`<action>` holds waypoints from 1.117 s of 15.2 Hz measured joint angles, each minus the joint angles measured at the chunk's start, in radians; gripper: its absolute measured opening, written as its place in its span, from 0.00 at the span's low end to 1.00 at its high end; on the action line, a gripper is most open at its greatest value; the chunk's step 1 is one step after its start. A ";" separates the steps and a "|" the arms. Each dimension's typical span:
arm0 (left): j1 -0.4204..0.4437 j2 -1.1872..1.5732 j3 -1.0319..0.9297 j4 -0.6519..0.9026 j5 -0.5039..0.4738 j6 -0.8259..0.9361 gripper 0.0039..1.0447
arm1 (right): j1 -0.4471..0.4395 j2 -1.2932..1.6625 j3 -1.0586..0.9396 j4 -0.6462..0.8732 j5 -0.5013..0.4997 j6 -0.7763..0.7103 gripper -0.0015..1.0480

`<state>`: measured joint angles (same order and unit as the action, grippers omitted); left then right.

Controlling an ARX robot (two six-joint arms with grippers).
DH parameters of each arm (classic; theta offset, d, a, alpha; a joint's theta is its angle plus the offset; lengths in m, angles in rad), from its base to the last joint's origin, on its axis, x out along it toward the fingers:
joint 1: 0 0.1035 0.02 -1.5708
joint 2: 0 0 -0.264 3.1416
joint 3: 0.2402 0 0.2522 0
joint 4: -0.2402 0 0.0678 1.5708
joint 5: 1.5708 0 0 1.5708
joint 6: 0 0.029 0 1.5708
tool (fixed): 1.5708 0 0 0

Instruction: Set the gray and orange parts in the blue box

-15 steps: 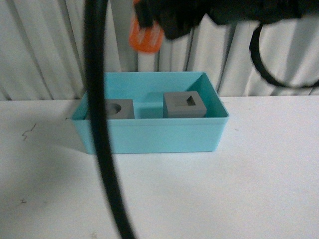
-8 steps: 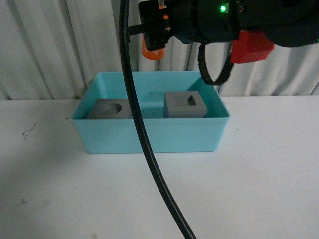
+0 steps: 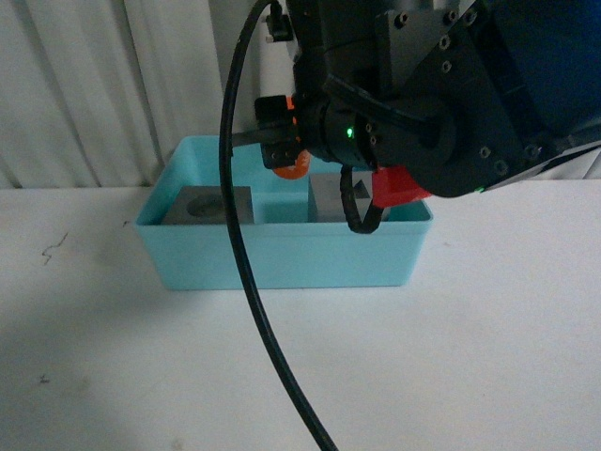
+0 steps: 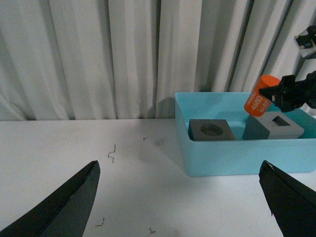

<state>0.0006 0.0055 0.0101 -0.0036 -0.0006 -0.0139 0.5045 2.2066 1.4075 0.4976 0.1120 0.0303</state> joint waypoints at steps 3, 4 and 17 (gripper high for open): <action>0.000 0.000 0.000 0.000 0.000 0.000 0.94 | 0.007 0.046 0.000 -0.019 0.000 0.018 0.40; 0.000 0.000 0.000 0.000 0.000 0.000 0.94 | 0.013 0.055 0.001 -0.026 0.000 0.024 0.40; 0.000 0.000 0.000 0.000 0.000 0.000 0.94 | 0.032 0.148 0.111 -0.114 -0.019 0.048 0.95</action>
<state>0.0006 0.0055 0.0101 -0.0032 -0.0006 -0.0139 0.5369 2.3547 1.5181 0.3832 0.0925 0.0788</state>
